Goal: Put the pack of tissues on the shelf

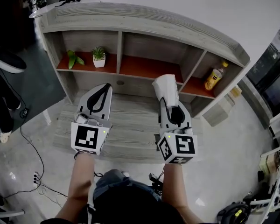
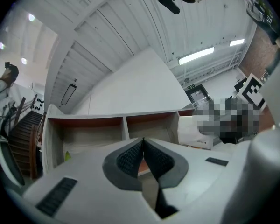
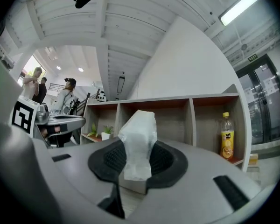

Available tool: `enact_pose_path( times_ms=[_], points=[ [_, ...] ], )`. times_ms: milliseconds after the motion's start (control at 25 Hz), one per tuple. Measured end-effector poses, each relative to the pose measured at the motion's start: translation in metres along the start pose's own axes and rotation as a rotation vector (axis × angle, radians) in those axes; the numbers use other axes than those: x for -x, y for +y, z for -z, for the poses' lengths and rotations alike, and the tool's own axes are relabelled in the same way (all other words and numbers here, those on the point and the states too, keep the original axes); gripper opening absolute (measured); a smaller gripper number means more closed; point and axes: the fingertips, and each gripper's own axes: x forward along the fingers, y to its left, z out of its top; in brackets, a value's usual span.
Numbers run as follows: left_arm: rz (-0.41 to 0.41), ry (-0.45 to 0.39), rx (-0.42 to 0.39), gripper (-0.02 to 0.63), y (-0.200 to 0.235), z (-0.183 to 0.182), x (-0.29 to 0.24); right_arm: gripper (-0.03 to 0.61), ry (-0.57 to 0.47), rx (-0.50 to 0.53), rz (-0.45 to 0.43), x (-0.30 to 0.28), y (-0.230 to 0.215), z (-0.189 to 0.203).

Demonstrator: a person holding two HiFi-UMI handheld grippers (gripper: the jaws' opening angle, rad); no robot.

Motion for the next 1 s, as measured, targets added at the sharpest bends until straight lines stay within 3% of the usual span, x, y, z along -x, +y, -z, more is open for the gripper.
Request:
enact_pose_path(
  times_ms=[680,1000],
  points=[
    [0.052,-0.032,0.010,0.012,0.030,0.005,-0.055,0.115,0.020,-0.035,0.002,-0.061,-0.003,-0.008],
    [0.050,-0.043,0.009,0.012,0.046,0.010,-0.073,0.117,0.053,-0.260,0.018,-0.089,-0.018,0.008]
  ],
)
